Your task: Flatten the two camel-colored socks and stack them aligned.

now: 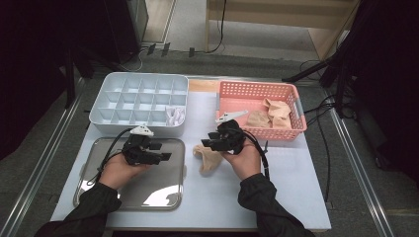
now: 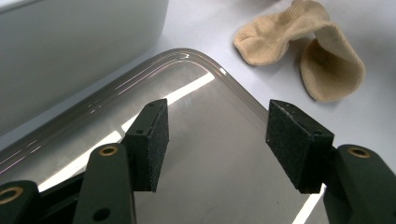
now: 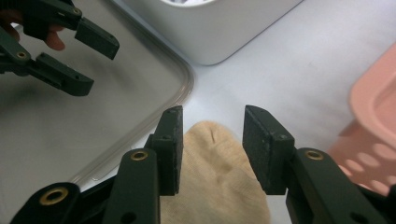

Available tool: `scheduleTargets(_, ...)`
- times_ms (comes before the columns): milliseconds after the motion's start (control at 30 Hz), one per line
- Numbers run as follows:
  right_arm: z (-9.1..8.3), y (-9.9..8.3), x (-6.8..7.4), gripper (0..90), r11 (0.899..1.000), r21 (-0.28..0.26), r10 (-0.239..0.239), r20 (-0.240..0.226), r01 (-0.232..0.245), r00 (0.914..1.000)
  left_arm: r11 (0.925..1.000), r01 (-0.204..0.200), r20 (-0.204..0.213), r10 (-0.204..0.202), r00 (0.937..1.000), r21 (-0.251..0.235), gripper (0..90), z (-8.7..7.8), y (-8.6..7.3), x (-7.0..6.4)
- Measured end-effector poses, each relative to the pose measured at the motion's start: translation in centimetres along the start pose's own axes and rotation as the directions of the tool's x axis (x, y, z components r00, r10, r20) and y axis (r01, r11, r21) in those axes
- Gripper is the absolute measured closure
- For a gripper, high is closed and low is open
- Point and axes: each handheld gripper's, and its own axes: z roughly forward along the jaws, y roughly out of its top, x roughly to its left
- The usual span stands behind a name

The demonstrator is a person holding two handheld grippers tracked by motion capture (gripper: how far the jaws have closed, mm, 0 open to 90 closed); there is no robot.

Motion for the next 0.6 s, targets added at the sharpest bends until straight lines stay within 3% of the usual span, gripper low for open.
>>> scheduleTargets(600, -3.3, 0.9, -1.7, 57.3, 0.999, -0.033, 0.039, 0.034, -0.038, 0.9987, 0.9999, -0.011, 0.002, 0.011, 0.9999, 0.001, 40.9, 0.0, 0.0, -0.4)
